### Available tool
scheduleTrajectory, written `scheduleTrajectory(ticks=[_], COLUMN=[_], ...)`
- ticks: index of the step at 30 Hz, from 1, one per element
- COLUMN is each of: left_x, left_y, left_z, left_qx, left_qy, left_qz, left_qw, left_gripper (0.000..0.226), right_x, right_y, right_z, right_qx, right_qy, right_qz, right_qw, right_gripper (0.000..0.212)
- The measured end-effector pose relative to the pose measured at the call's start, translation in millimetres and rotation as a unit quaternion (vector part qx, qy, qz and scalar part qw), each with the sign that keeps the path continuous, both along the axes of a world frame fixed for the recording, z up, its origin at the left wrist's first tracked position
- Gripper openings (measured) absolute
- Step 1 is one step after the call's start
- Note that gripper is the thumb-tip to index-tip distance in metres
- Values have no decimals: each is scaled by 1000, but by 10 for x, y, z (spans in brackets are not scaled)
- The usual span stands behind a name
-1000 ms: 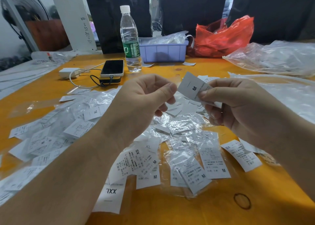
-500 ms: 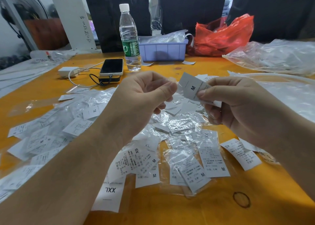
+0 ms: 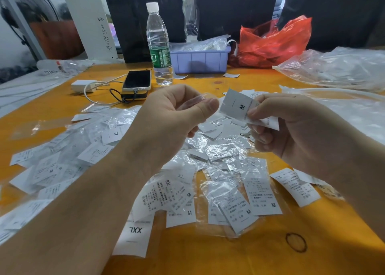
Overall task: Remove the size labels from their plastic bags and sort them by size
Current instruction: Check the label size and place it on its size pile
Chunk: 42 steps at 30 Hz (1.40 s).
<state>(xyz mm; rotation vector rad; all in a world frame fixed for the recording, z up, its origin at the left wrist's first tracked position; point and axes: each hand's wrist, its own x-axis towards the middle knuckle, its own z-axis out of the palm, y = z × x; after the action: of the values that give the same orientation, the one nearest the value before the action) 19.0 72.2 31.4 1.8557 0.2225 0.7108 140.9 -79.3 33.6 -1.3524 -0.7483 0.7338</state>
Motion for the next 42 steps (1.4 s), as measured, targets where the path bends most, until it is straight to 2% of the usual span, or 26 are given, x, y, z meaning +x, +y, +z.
scheduleTrajectory(ticks=[3, 11, 16, 20, 23, 28, 31, 37, 42], left_x=[3, 7, 8, 5, -1, -6, -8, -3, 0], left_y=[3, -4, -6, -5, -12, -17, -23, -29, -37], left_z=[-7, -21, -21, -19, -14, 2, 2, 3, -3], left_qx=[6, 12, 12, 11, 8, 1, 1, 4, -1], left_qy=[4, 15, 24, 23, 20, 15, 17, 30, 39], left_qz=[0, -9, -17, -17, -18, -17, -15, -16, -24], left_qw=[1000, 1000, 999, 1000, 1000, 1000, 1000, 999, 999], left_gripper=[25, 25, 25, 25, 23, 24, 26, 27, 25], right_x=[-1, -3, -7, -12, -13, 31, 24, 1, -16], right_y=[-8, 1, 13, -6, -12, -15, -5, -5, -7], right_z=[-6, -45, -41, -44, -47, -6, 9, -4, -13], right_qx=[-1, -25, -47, -53, -41, 15, 33, 32, 11], right_qy=[6, -26, -50, -80, -105, -43, -20, -22, -42], right_qz=[11, 38, 54, 57, 41, 9, 16, 6, 5], right_qw=[1000, 999, 996, 994, 993, 999, 999, 999, 999], right_gripper=[19, 21, 38, 21, 23, 39, 30, 36, 32])
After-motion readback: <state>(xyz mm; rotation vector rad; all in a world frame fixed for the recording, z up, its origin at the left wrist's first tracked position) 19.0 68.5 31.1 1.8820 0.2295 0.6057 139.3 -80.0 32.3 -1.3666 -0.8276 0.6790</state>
